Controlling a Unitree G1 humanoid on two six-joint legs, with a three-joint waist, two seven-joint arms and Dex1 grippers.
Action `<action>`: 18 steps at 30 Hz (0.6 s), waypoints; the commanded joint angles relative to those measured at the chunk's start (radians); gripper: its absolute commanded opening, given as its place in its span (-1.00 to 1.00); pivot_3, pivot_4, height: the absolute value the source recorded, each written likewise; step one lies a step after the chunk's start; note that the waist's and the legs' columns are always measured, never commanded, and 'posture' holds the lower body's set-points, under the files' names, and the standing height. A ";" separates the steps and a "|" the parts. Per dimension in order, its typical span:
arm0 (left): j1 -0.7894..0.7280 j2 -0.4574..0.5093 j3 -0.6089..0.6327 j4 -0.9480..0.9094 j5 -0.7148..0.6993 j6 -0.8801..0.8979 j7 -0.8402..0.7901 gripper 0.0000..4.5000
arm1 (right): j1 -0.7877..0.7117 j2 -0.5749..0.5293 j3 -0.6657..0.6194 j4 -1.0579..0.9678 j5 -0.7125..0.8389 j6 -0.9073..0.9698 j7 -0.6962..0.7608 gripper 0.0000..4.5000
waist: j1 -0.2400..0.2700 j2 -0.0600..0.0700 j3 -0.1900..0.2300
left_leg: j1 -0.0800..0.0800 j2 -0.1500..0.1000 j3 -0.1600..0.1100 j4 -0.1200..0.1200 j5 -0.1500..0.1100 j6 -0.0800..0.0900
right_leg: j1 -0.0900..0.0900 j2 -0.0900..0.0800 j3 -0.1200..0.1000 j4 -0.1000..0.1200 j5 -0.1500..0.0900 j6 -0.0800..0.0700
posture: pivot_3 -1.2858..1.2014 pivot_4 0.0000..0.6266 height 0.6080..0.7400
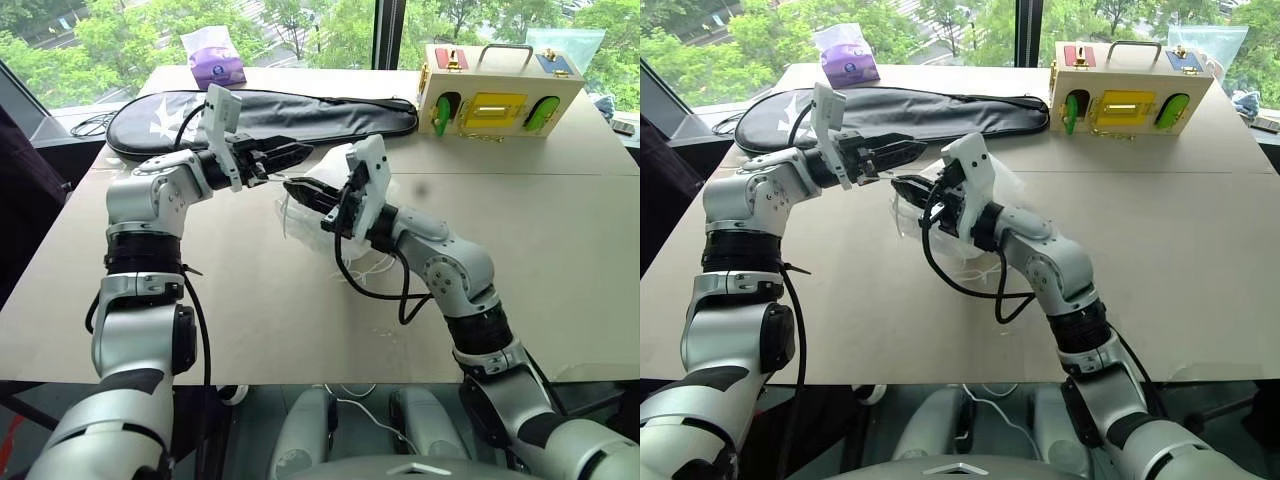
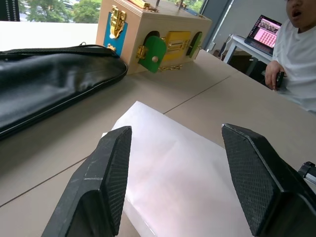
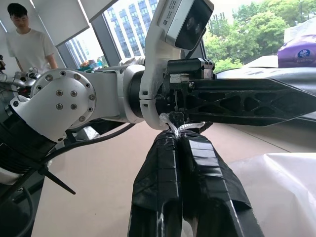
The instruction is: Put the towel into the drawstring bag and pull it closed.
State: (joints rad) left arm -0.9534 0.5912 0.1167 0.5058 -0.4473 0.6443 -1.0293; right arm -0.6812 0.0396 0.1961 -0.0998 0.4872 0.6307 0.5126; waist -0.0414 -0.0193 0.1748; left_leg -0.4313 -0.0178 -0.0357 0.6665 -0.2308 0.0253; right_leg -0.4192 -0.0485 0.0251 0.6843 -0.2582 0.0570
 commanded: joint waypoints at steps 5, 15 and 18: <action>0.009 0.044 0.007 0.030 0.037 -0.063 -0.022 0.55 | 0.004 0.002 -0.044 -0.060 0.033 -0.006 -0.019 -1.00 | 0.000 0.000 0.000 | 0.000 0.000 0.000 0.000 0.000 0.000 | 0.000 0.000 0.000 0.000 0.000 0.000 | 0.03 -0.52 1.00; 0.008 0.032 0.022 0.039 0.025 -0.052 -0.018 -0.42 | 0.012 -0.008 -0.042 -0.067 0.038 0.004 -0.025 -1.00 | 0.000 0.000 0.000 | 0.000 0.000 0.000 0.000 -0.001 0.001 | 0.000 0.000 0.000 0.000 0.000 0.000 | 0.03 -0.52 1.00; 0.003 0.032 0.030 0.050 0.017 -0.052 -0.020 -0.42 | 0.013 -0.008 -0.037 -0.071 0.040 0.011 -0.023 -1.00 | 0.000 0.000 0.000 | 0.000 0.000 0.000 0.000 -0.001 0.001 | 0.000 0.000 0.000 0.000 0.000 0.000 | 0.03 -0.52 1.00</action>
State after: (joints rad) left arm -0.9326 0.6162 0.1176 0.5632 -0.4154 0.6010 -1.0458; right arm -0.6651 0.0247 0.1585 -0.1208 0.5113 0.6442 0.4903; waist -0.0412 -0.0193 0.1748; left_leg -0.4313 -0.0177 -0.0357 0.6666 -0.2315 0.0266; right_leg -0.4192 -0.0483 0.0249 0.6843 -0.2582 0.0570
